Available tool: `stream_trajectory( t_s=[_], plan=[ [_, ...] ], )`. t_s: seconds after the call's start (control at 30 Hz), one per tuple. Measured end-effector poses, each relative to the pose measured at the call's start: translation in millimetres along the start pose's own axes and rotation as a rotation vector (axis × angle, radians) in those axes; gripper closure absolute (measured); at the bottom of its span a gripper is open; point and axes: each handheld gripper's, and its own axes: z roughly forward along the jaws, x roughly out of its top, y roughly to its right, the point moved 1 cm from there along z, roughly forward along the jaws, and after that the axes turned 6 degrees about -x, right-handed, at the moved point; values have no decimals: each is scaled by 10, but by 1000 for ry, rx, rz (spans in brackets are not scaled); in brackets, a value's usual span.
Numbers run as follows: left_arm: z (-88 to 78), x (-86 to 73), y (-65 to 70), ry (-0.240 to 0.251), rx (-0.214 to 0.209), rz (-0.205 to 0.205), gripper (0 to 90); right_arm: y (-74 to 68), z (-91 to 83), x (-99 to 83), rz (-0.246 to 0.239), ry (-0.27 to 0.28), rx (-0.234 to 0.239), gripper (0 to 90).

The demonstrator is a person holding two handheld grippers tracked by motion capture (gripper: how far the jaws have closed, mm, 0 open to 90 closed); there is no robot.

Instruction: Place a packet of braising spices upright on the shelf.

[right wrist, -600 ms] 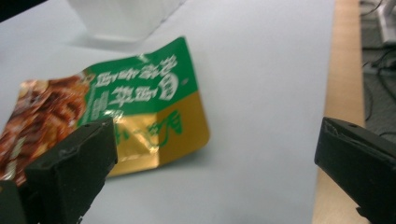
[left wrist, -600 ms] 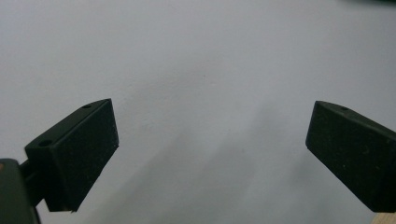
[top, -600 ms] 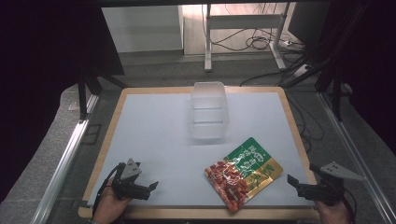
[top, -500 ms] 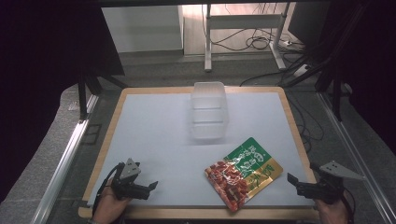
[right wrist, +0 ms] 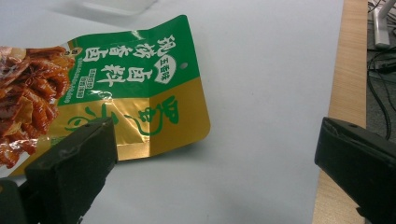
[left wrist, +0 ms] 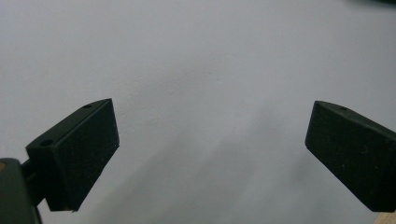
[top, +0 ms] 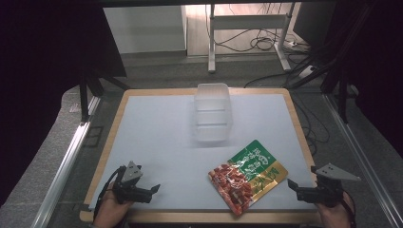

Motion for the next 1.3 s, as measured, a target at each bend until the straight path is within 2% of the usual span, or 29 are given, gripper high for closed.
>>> stream_trajectory(
  t_s=[0.47, 0.8, 0.97, 1.3],
  plan=[
    [6, 2, 12, -8, 9, 9, 26, -16, 38, 36, -1, 9, 21, 10],
    [8, 3, 13, -10, 11, 8, 26, -53, 78, 111, -30, 20, 16, 19],
    [12, 3, 14, -11, 11, 7, 26, -79, 129, 168, -32, 32, 34, 21],
    [16, 4, 15, -14, 14, 7, 26, -118, 233, 225, -27, 21, 64, 25]
  ],
)
